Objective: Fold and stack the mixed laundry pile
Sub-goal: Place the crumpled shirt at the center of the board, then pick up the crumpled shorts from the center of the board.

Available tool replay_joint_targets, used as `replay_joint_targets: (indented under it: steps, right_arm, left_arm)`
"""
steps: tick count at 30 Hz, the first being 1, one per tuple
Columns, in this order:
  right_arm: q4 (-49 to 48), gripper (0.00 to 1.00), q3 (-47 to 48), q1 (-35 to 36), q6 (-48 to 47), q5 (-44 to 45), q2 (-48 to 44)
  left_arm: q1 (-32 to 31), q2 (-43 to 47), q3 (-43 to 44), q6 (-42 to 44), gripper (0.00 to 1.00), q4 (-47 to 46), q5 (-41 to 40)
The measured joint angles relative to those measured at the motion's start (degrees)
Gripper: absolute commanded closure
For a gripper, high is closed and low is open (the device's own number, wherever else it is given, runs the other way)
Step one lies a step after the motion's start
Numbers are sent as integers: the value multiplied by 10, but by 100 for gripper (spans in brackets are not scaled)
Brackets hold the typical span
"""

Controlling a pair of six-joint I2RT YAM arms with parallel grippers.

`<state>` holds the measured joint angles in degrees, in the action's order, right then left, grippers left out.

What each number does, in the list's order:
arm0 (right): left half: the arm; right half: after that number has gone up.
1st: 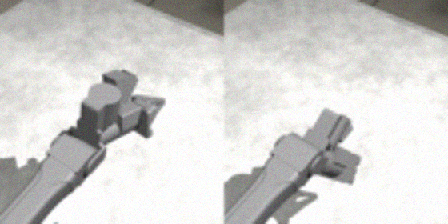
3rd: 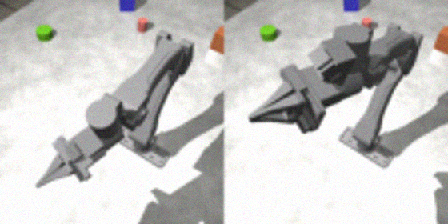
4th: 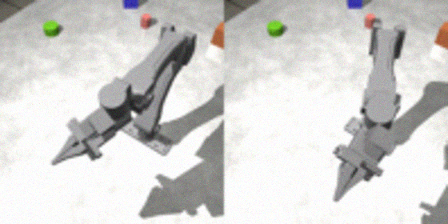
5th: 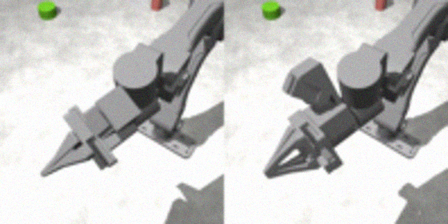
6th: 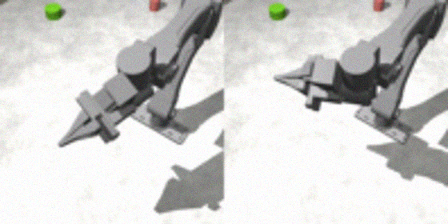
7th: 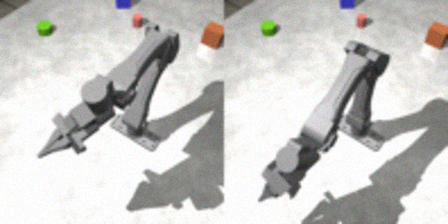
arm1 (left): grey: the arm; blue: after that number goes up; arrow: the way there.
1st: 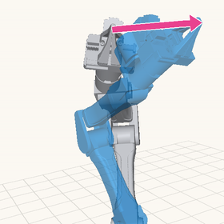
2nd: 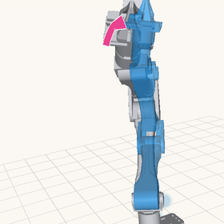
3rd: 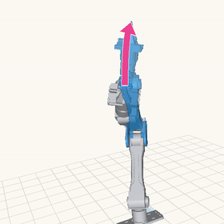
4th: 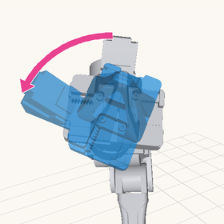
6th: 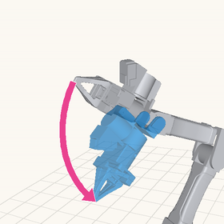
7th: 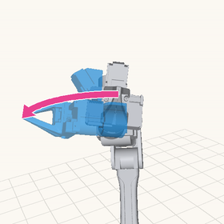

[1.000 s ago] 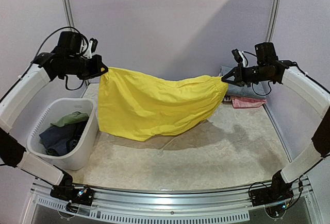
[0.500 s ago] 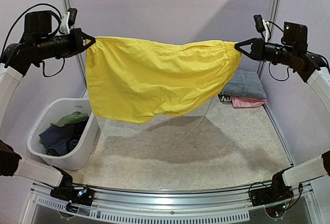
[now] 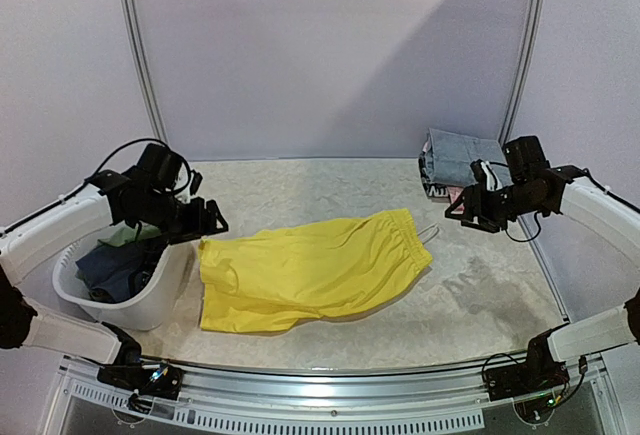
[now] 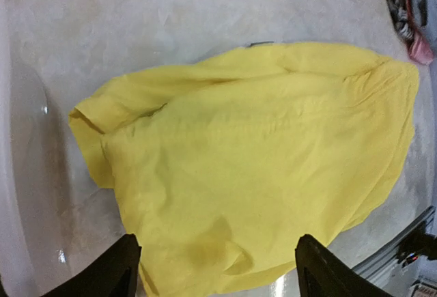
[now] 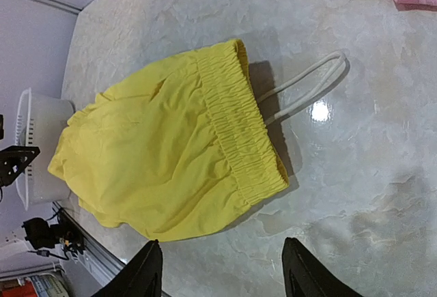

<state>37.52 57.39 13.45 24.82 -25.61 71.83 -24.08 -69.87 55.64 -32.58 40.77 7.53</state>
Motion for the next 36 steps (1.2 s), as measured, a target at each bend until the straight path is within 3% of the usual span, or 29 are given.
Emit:
replay_joint_targets:
  steps: [8, 26, 30, 36]
  right_arm:
    - [-24, 31, -5, 3, -5, -42, 18]
    - [-76, 30, 240, 12, -11, -106, 393]
    - [-76, 34, 271, 12, -12, -112, 441]
    - [-76, 50, 284, 12, -13, -137, 480]
  left_arm:
    - [-11, 1, -42, -30, 19, 8, -51]
    - [-16, -19, -33, -67, 20, 9, -104]
    - [-16, -19, -33, -68, 20, 9, -104]
    - [-16, -19, -33, -68, 21, 9, -104]
